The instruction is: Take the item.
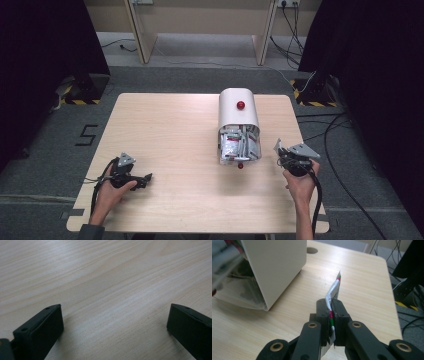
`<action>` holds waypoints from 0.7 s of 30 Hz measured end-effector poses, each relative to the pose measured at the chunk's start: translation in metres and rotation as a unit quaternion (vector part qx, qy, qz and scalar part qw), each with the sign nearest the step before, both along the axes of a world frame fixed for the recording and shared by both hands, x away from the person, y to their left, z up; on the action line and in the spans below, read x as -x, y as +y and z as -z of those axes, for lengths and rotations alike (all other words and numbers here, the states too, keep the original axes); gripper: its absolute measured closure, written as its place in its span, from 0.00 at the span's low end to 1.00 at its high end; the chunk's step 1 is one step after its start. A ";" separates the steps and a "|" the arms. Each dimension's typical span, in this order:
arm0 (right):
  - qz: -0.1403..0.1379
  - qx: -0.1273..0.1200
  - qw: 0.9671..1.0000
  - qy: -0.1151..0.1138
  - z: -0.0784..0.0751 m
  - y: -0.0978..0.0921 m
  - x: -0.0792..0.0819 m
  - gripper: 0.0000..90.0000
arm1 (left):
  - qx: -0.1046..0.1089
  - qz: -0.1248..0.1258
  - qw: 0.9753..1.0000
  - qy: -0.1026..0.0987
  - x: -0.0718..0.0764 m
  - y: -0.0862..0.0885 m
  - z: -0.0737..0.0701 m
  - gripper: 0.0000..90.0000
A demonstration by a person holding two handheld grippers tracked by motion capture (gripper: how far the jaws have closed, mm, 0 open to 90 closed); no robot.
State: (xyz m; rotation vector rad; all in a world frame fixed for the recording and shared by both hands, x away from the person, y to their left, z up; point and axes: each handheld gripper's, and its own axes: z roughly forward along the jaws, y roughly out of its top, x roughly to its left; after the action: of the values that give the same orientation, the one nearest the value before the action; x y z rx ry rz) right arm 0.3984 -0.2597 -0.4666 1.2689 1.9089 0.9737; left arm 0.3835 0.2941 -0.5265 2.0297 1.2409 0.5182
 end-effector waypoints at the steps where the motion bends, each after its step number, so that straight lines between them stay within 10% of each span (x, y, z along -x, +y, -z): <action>1: -0.002 0.001 1.000 0.006 0.004 0.002 -0.002 0.96 | 0.000 0.000 1.000 0.000 0.000 0.000 0.000 0.00; 21: -0.017 0.004 1.000 0.021 0.014 0.012 -0.007 0.95 | 0.000 0.000 1.000 0.000 0.000 0.000 0.000 0.00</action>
State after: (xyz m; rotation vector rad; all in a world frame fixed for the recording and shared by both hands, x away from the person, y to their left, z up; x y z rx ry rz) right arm 0.4052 -0.2480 -0.4802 1.2653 1.9715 0.9628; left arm 0.3834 0.2941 -0.5265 2.0297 1.2413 0.5180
